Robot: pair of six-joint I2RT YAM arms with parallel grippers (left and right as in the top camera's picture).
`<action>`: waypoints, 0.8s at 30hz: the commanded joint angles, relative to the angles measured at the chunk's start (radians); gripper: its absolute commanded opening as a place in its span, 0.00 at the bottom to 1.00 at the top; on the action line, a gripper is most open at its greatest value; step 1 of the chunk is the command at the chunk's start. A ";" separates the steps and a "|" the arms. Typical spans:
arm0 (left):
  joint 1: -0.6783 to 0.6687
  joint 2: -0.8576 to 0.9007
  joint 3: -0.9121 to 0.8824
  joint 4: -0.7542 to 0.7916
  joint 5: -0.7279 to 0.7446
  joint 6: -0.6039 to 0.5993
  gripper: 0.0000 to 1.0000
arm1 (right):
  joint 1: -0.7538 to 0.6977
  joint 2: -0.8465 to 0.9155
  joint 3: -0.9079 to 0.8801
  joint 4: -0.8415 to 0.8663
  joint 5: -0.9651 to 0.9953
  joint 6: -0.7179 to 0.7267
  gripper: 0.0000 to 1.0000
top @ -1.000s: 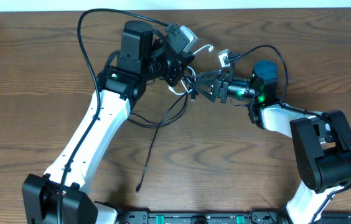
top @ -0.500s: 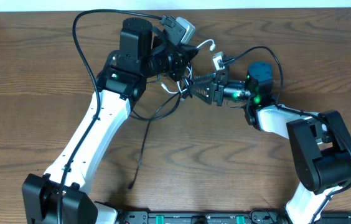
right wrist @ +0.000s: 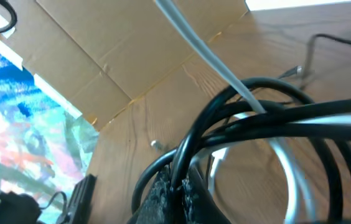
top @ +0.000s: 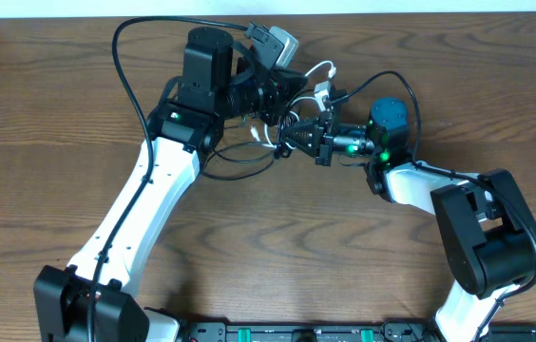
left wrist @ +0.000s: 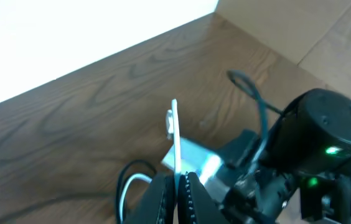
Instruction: Untangle cables
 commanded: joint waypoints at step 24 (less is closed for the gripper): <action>-0.007 -0.004 0.004 -0.414 -0.253 -0.008 0.08 | -0.060 0.006 0.002 0.279 -0.036 0.270 0.01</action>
